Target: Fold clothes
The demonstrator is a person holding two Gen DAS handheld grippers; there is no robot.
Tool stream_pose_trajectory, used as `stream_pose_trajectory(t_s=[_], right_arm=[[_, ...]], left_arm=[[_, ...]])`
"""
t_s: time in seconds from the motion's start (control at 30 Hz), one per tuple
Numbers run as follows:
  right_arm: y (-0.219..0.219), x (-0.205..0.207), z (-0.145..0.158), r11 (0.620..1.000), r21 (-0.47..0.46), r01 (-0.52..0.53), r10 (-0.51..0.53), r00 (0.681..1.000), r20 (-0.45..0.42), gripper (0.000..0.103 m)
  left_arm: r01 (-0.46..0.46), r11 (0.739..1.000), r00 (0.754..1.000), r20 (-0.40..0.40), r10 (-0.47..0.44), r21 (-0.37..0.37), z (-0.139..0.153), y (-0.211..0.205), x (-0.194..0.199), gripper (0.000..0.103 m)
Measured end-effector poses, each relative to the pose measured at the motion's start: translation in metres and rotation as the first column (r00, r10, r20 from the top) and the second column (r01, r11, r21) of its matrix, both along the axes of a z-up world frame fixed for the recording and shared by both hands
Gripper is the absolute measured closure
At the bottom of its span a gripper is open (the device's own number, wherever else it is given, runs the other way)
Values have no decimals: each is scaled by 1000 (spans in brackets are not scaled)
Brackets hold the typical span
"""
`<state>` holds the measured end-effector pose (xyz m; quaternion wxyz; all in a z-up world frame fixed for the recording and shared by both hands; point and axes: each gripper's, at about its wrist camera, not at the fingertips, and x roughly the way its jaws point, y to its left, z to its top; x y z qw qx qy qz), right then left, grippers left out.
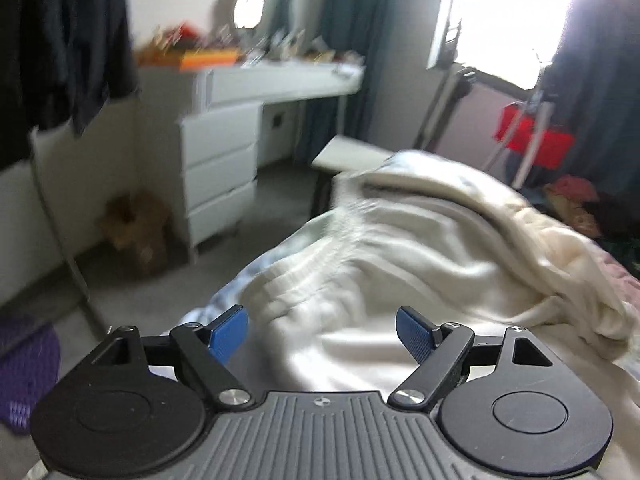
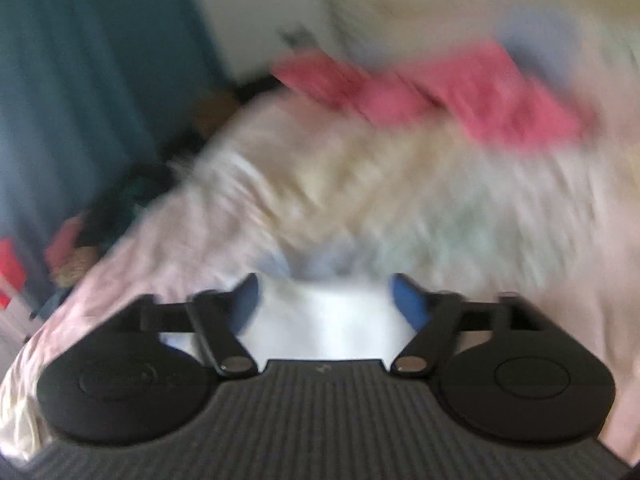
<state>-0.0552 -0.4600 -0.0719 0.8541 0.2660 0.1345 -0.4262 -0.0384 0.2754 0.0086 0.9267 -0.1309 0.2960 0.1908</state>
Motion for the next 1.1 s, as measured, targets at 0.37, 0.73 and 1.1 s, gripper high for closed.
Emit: stream_pose_trajectory(t_s=[0.37,0.73,1.1], right_arm=[[104,3,48,788,-258,-559,603,787,135,23],[167,29,28,607,-228,-761,789,611,60,23],[194,48,7,539,-222,-812,842,529,107,23]], left_arm=[[307,949,937,150,-315,75,13,-163,30,16],[485,860,850,145,-506,157,-23,-263,55,16],[417,893,886,143,-441,169,-56,-237,48,16]])
